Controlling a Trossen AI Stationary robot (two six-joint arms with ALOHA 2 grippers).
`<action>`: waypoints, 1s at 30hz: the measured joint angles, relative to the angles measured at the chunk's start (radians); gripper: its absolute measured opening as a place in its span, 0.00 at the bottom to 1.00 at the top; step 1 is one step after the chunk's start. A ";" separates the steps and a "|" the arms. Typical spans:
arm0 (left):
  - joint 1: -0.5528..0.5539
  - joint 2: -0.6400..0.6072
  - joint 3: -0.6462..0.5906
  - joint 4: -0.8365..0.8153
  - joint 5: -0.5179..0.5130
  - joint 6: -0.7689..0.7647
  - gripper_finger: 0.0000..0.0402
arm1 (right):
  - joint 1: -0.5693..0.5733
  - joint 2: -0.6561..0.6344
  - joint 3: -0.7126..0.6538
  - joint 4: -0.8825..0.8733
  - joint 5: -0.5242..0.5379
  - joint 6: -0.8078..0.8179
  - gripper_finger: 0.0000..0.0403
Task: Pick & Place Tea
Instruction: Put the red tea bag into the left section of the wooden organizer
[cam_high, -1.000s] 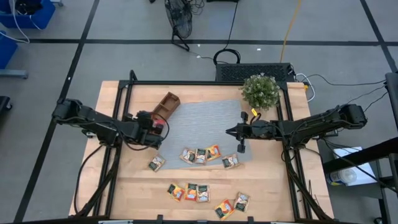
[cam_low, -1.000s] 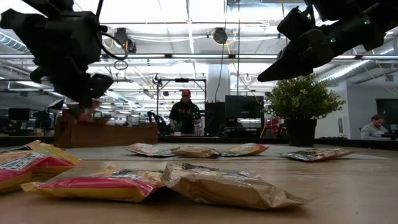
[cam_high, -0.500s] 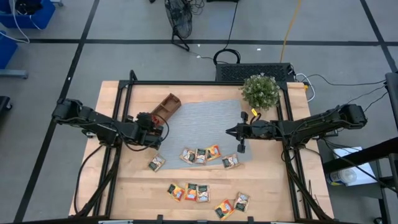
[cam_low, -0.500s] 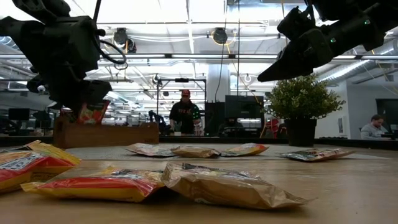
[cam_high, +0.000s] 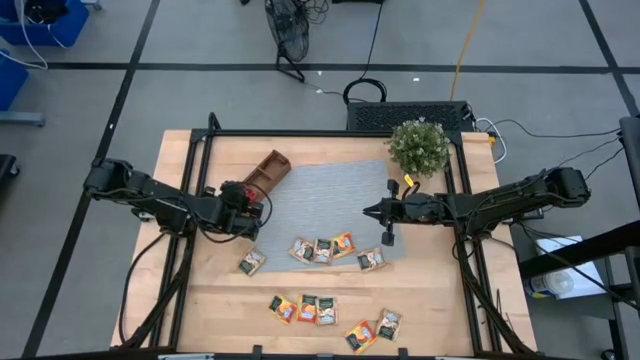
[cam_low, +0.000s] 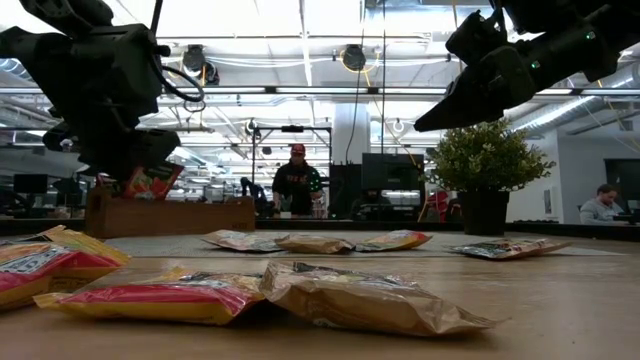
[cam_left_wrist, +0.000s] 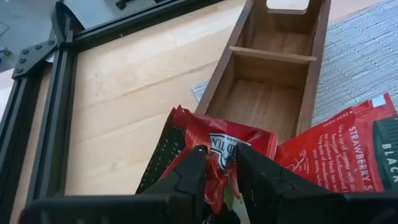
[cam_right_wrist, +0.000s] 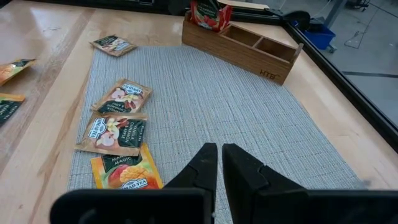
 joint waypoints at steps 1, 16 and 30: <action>0.000 0.000 0.000 0.000 0.000 0.005 0.23 | 0.000 0.000 0.000 0.000 0.000 0.000 0.04; 0.000 -0.003 0.103 -0.154 -0.035 0.012 0.23 | 0.000 0.000 0.000 0.000 0.000 0.000 0.04; -0.082 -0.004 0.271 0.095 0.041 0.253 0.23 | 0.000 0.000 0.000 -0.002 0.000 0.000 0.04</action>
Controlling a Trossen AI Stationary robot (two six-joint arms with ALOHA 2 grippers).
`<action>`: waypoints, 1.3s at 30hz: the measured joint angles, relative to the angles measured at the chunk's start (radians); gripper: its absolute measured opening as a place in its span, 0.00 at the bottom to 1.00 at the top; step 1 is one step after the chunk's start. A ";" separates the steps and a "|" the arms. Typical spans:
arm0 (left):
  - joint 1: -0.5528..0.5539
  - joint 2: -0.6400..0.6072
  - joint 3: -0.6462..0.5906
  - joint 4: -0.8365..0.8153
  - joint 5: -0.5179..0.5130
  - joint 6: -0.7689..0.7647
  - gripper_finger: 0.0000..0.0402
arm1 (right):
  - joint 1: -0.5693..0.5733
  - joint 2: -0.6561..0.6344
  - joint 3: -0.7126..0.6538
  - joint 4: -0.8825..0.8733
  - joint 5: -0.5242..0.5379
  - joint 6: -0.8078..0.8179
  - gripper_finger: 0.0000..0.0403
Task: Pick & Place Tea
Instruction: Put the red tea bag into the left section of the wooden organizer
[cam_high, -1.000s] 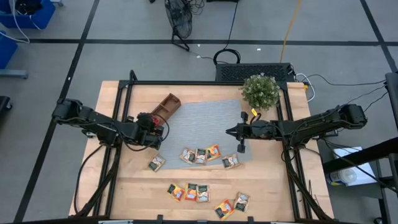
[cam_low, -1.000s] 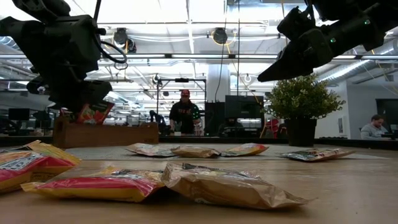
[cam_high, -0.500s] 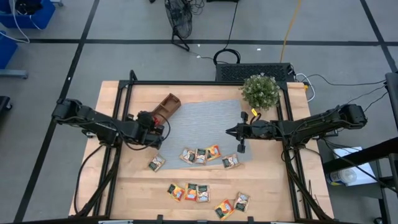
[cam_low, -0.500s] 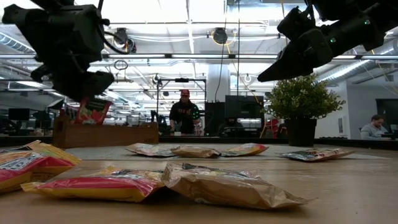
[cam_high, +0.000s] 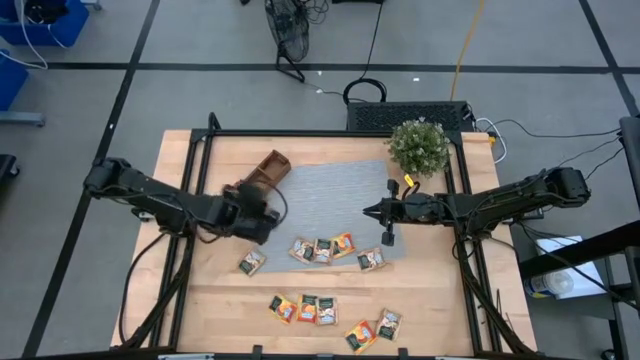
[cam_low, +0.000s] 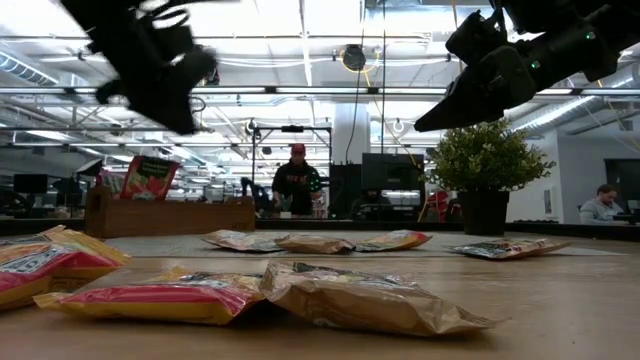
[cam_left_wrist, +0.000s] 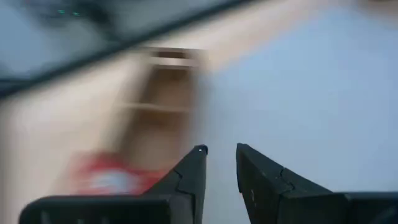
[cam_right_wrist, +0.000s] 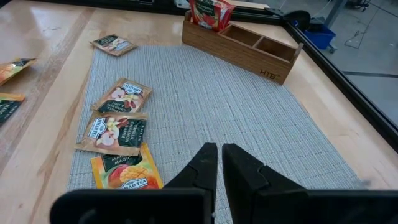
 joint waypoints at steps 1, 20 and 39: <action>-0.005 0.003 -0.005 0.106 0.051 0.074 0.23 | 0.000 0.000 0.000 0.000 0.000 -0.001 0.04; 0.092 0.166 -0.048 -0.183 0.072 -0.084 0.23 | 0.000 0.000 0.000 -0.005 -0.003 0.004 0.04; 0.099 0.164 -0.172 -0.125 0.093 -0.140 0.23 | 0.000 0.000 0.000 -0.006 -0.003 0.004 0.04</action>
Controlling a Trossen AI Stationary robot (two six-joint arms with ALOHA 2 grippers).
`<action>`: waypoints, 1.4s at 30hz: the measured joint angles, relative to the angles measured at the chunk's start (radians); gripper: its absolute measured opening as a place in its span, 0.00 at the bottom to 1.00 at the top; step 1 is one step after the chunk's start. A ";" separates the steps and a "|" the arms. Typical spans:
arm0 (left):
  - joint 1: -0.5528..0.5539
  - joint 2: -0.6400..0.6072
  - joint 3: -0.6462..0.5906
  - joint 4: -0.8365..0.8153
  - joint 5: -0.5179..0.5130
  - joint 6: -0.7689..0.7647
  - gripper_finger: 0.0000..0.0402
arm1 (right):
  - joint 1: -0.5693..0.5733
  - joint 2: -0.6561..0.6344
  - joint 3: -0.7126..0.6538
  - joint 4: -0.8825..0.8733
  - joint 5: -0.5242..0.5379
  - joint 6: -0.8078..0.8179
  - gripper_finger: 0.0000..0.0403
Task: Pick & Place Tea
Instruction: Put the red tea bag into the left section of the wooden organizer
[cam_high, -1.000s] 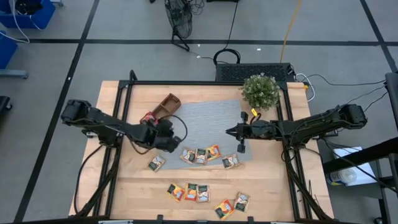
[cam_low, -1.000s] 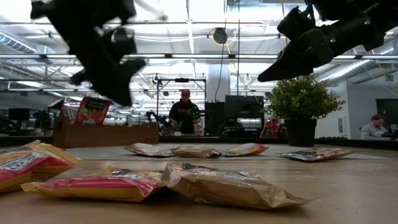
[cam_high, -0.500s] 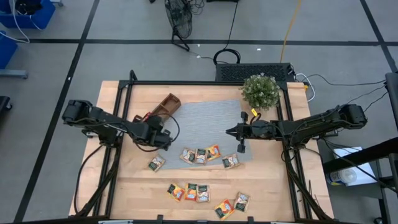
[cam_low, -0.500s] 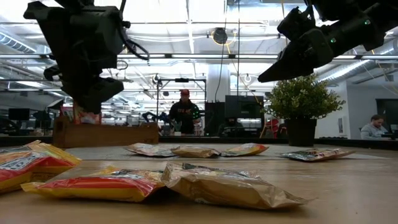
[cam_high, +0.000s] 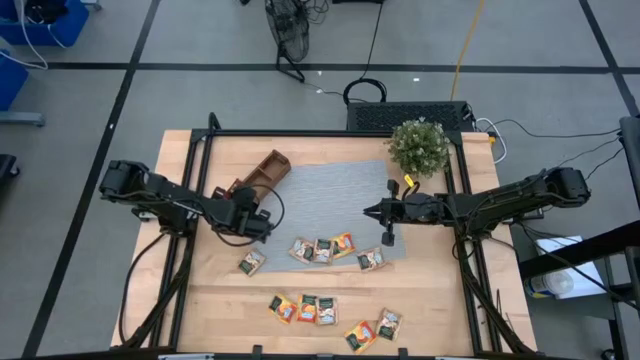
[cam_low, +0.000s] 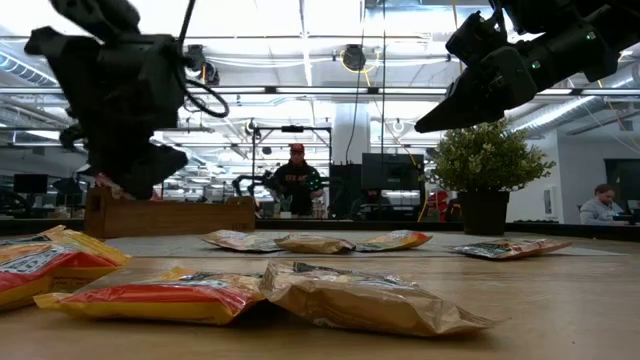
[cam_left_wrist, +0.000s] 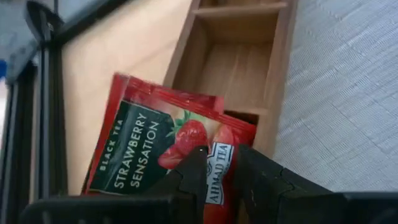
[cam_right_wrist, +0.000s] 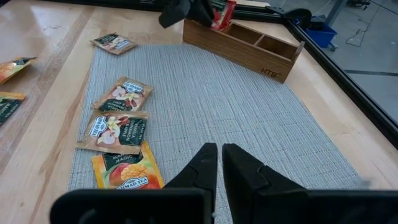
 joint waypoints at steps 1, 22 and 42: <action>0.005 -0.002 -0.022 0.029 -0.004 -0.004 0.23 | 0.000 0.000 0.000 0.000 0.000 0.000 0.04; 0.007 -0.003 0.113 -0.106 0.031 0.044 0.23 | 0.000 0.000 0.000 -0.002 0.000 0.000 0.04; 0.085 -0.005 0.169 -0.290 0.115 0.115 0.23 | 0.000 0.000 0.000 -0.004 0.000 0.000 0.04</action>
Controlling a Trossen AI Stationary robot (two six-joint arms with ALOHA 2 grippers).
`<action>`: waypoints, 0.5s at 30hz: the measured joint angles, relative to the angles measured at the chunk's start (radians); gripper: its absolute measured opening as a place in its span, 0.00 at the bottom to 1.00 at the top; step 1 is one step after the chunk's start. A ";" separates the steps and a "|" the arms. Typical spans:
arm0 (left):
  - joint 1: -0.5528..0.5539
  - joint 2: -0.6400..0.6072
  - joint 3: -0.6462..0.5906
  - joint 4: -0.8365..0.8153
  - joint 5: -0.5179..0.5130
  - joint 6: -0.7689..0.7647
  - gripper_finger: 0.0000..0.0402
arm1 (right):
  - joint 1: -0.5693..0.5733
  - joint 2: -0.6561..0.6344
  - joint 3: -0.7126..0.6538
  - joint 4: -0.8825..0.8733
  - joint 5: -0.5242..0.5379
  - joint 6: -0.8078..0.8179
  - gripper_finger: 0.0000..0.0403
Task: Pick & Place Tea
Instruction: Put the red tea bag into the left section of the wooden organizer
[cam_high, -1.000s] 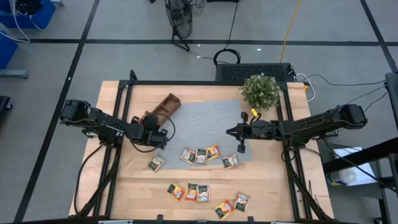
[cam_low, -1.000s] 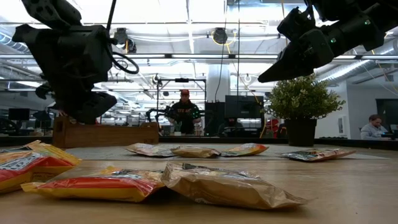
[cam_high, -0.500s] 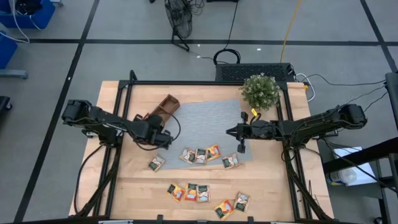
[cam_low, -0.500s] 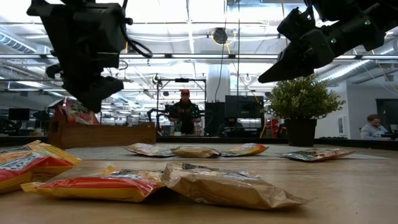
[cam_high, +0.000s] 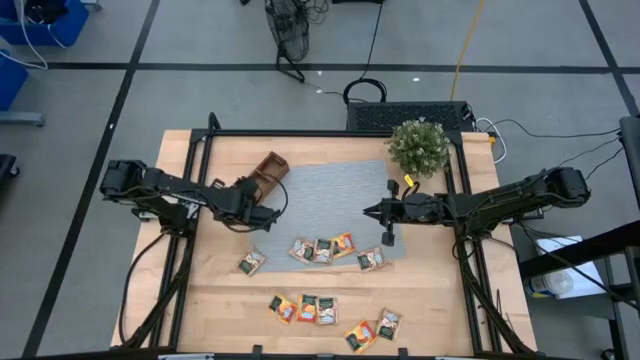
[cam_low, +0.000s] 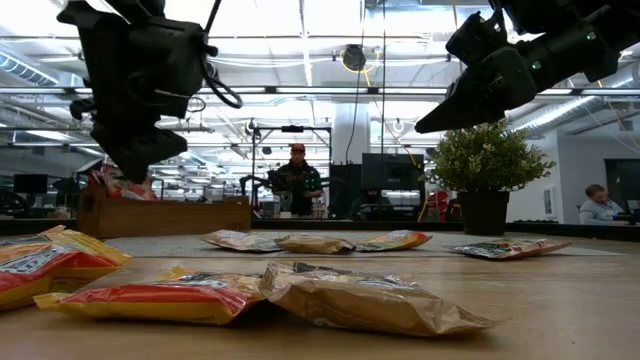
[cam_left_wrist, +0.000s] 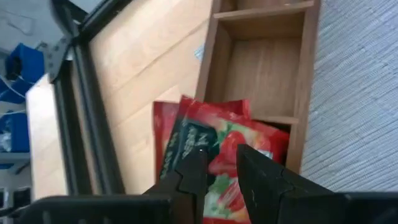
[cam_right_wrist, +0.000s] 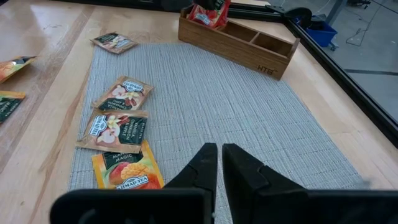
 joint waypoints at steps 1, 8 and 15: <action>0.011 0.000 0.000 0.009 0.014 0.019 0.23 | 0.000 0.000 0.000 0.000 0.000 0.000 0.04; 0.068 0.032 -0.024 0.042 0.107 0.069 0.23 | 0.000 0.000 0.000 0.000 0.000 0.000 0.04; 0.082 0.032 -0.109 0.168 0.138 0.085 0.23 | 0.000 0.000 0.000 -0.001 0.000 0.000 0.04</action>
